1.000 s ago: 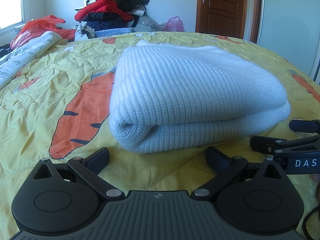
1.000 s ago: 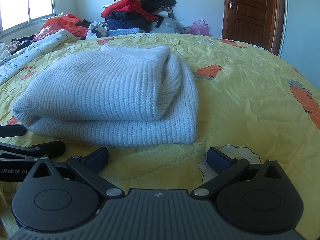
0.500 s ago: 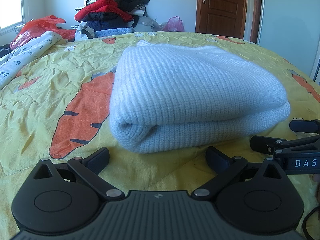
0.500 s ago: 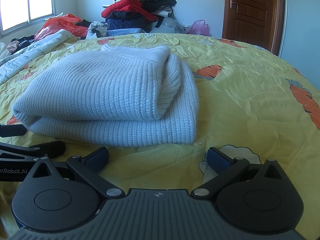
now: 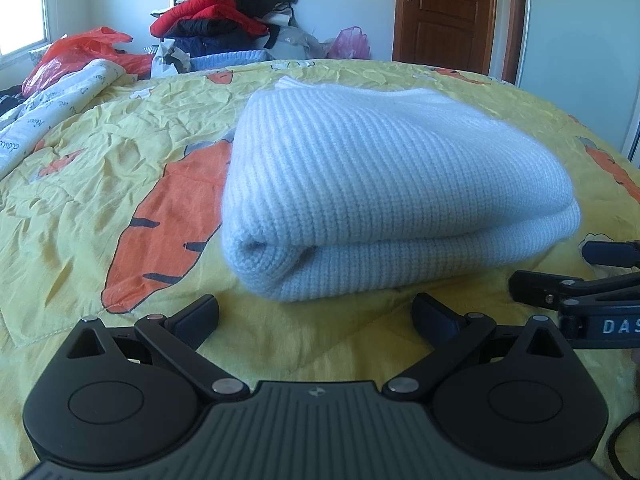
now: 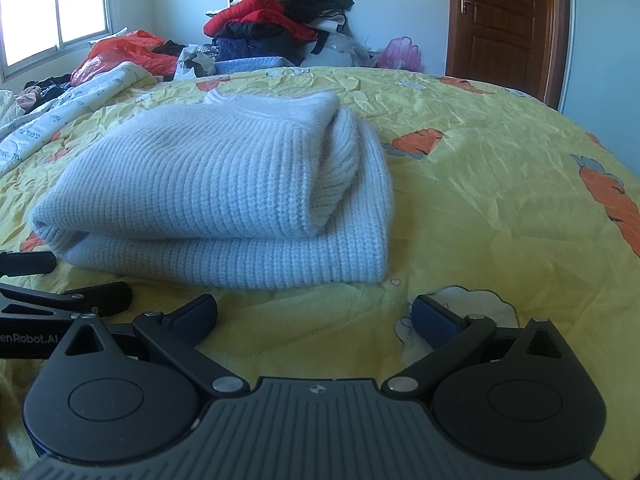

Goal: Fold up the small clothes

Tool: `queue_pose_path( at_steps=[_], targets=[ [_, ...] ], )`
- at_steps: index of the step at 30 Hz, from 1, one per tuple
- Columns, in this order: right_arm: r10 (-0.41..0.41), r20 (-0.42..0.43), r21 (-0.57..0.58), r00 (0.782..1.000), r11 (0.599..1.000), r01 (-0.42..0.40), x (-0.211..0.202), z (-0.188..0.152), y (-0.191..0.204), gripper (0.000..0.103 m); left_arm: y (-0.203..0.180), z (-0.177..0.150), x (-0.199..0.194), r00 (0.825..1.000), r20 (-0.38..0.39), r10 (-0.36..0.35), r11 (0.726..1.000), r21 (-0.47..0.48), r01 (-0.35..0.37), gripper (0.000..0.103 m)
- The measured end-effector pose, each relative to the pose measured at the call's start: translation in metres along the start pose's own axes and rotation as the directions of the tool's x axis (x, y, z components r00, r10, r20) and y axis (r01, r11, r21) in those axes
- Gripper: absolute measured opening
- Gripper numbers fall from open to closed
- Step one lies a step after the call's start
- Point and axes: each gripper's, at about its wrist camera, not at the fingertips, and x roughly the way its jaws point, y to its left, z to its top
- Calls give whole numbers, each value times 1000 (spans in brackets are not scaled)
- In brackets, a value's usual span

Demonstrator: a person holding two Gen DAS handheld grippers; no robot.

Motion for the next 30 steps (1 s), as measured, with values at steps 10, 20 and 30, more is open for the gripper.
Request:
queue_pose_path(
  at_steps=[10,20,30],
  targets=[
    [49,-25,99,999,994,-46,-44,5,-9,103,5,3,-53,998,56,33,997,-76,-29,103],
    [39,-42,-3,998,999,-39,-57,9,16,103,14,12,-83,995,98,-25,988,-149,39,103],
    [47,-60,28,997,999,-45,-53,8,13,103,20,12,-82,997,69,-47,981,-185,59,103]
  ],
)
